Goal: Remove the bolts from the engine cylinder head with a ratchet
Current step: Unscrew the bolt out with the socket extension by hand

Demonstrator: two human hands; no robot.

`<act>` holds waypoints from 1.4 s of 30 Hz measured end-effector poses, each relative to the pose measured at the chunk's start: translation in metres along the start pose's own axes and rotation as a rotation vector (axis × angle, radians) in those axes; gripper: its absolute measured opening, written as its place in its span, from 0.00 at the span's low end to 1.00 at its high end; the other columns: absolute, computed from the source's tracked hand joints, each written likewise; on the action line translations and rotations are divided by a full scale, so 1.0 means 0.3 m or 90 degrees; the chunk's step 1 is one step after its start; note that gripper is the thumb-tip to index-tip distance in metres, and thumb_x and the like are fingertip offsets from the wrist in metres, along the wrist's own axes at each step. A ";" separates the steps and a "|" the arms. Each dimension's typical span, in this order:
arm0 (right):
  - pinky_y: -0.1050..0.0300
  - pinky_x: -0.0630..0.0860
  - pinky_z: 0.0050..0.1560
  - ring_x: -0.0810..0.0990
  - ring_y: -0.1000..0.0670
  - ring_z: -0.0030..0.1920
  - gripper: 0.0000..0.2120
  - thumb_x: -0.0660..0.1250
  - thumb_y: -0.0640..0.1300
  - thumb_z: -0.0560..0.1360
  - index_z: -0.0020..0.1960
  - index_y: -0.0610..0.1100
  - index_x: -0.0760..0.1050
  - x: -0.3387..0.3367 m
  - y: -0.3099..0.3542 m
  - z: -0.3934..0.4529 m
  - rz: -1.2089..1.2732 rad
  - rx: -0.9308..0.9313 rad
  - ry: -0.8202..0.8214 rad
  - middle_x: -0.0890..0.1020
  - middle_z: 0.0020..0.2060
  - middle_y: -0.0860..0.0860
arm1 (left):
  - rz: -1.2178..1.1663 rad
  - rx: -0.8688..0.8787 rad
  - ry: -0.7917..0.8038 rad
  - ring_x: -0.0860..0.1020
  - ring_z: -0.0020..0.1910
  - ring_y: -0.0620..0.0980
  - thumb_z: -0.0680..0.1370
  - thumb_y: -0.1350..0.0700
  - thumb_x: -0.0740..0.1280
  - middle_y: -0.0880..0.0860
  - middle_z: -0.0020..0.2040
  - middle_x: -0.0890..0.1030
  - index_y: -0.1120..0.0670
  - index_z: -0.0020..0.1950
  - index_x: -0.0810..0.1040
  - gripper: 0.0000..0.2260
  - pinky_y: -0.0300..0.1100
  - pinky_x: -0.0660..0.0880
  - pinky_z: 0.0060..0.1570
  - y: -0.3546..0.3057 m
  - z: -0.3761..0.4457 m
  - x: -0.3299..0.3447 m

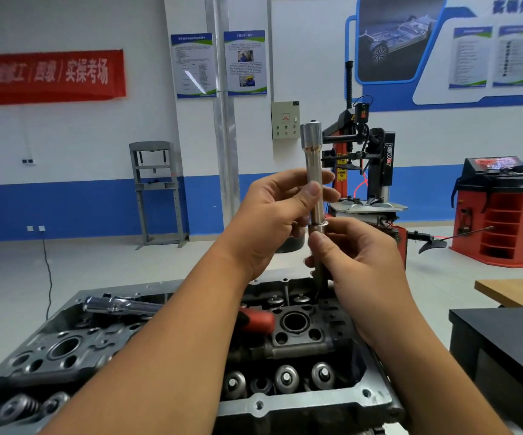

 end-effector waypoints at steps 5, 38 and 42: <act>0.40 0.85 0.46 0.87 0.44 0.42 0.03 0.73 0.53 0.75 0.48 0.58 0.83 0.001 0.001 -0.001 0.009 0.011 0.004 0.87 0.39 0.51 | 0.033 0.040 -0.030 0.81 0.35 0.42 0.80 0.62 0.70 0.54 0.43 0.86 0.57 0.56 0.82 0.05 0.31 0.74 0.34 -0.016 -0.007 -0.011; 0.38 0.85 0.44 0.85 0.40 0.40 0.04 0.77 0.49 0.76 0.44 0.55 0.82 -0.009 0.004 -0.002 -0.022 0.008 -0.018 0.86 0.37 0.50 | 0.029 -0.014 -0.040 0.67 0.32 0.53 0.72 0.49 0.76 0.59 0.42 0.84 0.60 0.50 0.79 0.16 0.41 0.64 0.31 -0.002 -0.003 -0.022; 0.30 0.82 0.46 0.84 0.36 0.42 0.04 0.71 0.50 0.80 0.47 0.54 0.83 0.003 0.010 -0.003 -0.009 0.004 -0.004 0.86 0.38 0.49 | -0.019 -0.050 0.019 0.64 0.31 0.49 0.86 0.57 0.64 0.55 0.47 0.87 0.55 0.53 0.83 0.08 0.44 0.60 0.34 0.008 0.002 -0.007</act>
Point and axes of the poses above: each hand's wrist, its own z-axis towards the middle knuckle, its own x-axis out of the palm, y = z × x, the point moved 5 cm from there along z, towards the middle knuckle
